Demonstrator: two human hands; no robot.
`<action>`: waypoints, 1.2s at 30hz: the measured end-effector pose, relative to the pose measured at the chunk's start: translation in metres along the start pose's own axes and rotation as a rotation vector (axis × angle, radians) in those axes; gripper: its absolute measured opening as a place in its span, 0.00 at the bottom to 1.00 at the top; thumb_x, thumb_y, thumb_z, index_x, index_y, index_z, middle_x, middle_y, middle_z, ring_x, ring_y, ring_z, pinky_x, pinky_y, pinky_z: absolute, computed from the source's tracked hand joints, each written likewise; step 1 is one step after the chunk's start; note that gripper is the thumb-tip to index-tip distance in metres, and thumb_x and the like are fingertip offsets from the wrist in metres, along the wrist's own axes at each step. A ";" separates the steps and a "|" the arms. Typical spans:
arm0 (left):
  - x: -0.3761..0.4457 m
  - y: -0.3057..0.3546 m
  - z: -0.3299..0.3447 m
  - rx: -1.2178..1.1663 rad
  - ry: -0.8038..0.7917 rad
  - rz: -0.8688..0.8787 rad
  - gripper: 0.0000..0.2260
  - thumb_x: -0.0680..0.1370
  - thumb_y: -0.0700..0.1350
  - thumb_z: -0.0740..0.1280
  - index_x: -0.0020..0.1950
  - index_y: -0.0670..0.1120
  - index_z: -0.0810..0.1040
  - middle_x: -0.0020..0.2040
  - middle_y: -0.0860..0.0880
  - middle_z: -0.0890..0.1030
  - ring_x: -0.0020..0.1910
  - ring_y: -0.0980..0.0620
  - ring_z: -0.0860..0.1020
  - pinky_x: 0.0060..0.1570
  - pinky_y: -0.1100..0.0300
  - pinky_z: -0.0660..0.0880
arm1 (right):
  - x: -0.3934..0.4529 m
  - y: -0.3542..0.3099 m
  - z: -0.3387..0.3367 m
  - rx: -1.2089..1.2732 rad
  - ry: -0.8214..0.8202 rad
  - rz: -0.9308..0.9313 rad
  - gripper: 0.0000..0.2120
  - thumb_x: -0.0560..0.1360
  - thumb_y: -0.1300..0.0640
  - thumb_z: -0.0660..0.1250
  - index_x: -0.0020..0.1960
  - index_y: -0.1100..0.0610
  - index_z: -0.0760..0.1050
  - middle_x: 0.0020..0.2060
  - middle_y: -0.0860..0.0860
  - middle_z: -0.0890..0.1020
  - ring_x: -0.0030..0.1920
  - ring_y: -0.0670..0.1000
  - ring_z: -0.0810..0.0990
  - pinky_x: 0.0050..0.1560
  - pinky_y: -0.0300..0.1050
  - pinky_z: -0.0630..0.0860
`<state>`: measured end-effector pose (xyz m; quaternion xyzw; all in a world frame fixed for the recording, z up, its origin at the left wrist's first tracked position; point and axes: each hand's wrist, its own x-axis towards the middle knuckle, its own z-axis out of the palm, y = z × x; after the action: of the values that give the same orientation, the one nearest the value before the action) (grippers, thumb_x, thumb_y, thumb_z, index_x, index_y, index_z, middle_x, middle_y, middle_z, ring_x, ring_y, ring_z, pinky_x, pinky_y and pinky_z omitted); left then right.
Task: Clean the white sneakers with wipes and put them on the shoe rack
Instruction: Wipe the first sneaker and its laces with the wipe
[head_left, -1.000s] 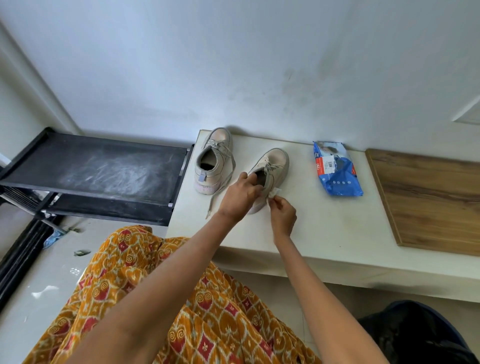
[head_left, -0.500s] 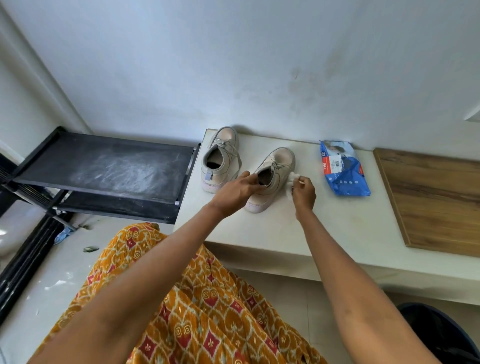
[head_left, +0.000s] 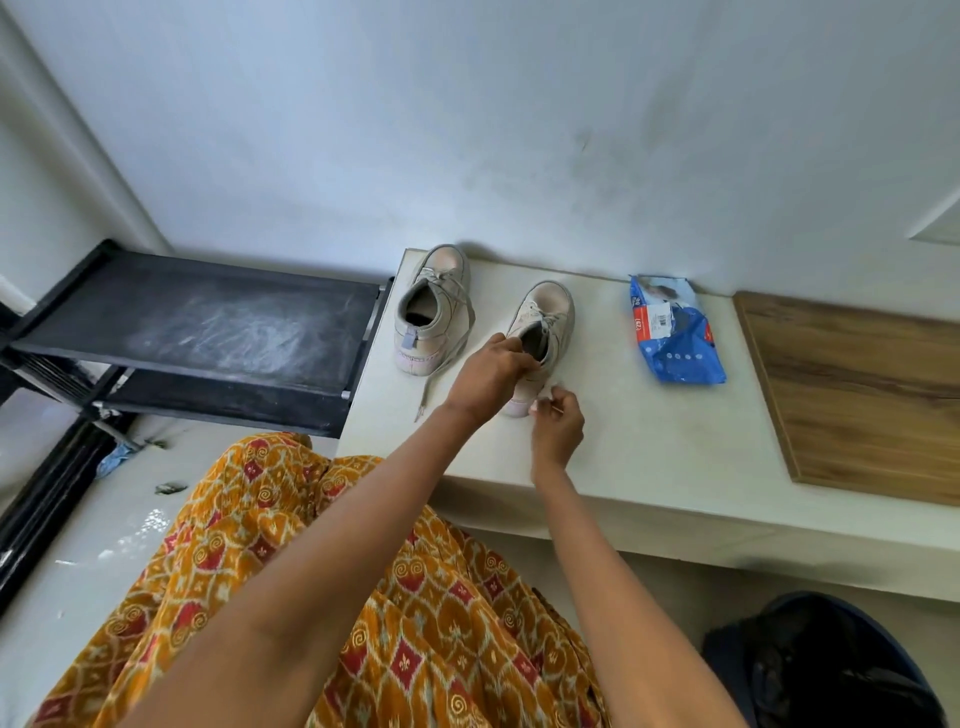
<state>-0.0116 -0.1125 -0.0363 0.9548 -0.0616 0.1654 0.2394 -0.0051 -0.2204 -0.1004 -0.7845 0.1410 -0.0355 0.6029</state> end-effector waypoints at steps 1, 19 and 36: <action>0.001 0.001 -0.002 0.008 -0.016 -0.001 0.10 0.72 0.35 0.68 0.50 0.43 0.84 0.38 0.44 0.78 0.41 0.41 0.74 0.30 0.54 0.72 | -0.010 0.001 0.001 0.021 0.003 -0.008 0.08 0.75 0.67 0.63 0.53 0.63 0.77 0.53 0.57 0.81 0.53 0.54 0.79 0.47 0.32 0.69; 0.015 0.023 -0.008 0.135 -0.212 0.068 0.08 0.76 0.44 0.66 0.46 0.41 0.80 0.47 0.42 0.76 0.47 0.42 0.74 0.35 0.52 0.69 | 0.049 0.006 -0.049 0.049 -0.104 0.065 0.10 0.75 0.63 0.65 0.54 0.54 0.79 0.50 0.53 0.82 0.50 0.53 0.79 0.51 0.45 0.75; 0.001 0.032 0.011 0.144 -0.140 0.081 0.06 0.77 0.39 0.65 0.50 0.42 0.81 0.45 0.44 0.75 0.45 0.43 0.74 0.33 0.56 0.63 | -0.016 0.013 -0.038 0.208 0.028 0.084 0.11 0.73 0.71 0.64 0.52 0.61 0.76 0.52 0.56 0.81 0.48 0.50 0.79 0.41 0.22 0.71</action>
<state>-0.0133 -0.1454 -0.0312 0.9754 -0.1049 0.1120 0.1584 -0.0318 -0.2550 -0.1009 -0.7107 0.1778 -0.0357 0.6798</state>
